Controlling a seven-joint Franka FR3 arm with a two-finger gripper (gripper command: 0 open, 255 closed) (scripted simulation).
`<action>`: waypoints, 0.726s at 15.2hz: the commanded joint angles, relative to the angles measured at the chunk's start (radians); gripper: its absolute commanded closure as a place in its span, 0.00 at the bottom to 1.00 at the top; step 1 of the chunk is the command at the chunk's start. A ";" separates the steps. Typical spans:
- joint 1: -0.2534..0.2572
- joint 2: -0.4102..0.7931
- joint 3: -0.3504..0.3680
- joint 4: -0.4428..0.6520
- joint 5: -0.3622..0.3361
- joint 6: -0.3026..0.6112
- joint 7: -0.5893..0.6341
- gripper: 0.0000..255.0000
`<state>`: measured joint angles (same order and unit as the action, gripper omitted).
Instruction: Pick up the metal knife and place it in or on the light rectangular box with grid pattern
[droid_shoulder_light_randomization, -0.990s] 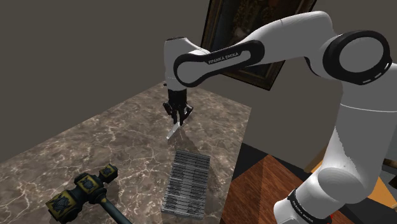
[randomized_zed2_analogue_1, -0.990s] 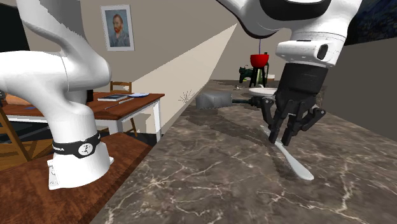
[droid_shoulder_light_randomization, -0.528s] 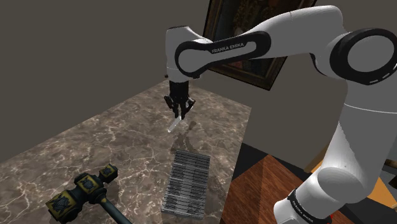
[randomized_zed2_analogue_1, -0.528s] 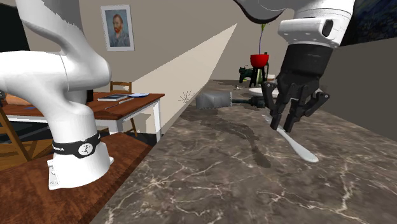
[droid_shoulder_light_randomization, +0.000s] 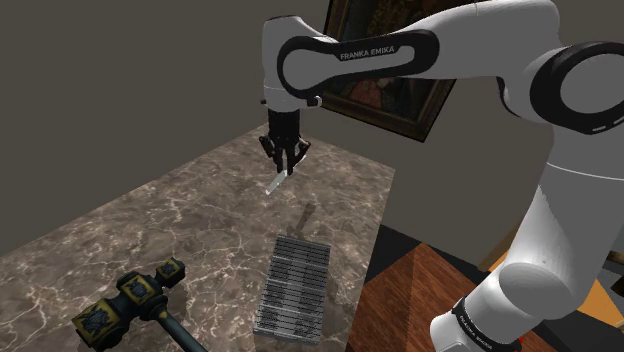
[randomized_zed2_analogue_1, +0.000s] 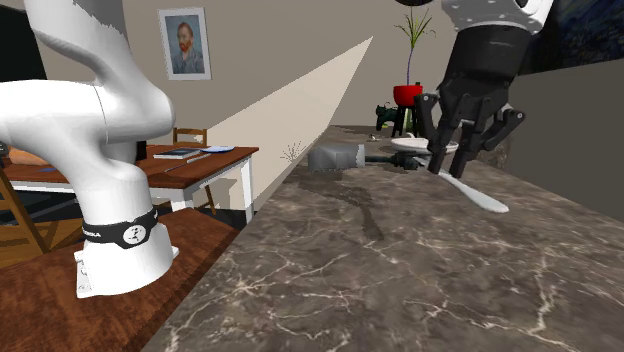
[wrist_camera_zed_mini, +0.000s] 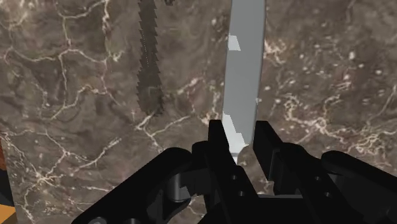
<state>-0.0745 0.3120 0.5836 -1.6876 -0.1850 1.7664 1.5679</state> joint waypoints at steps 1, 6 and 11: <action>0.002 -0.002 0.002 0.024 0.002 -0.026 -0.001 1.00; 0.003 -0.014 0.005 0.077 0.011 -0.088 -0.008 1.00; 0.007 -0.020 0.008 0.137 0.015 -0.153 -0.013 1.00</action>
<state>-0.0697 0.2899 0.5913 -1.5677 -0.1692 1.6289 1.5547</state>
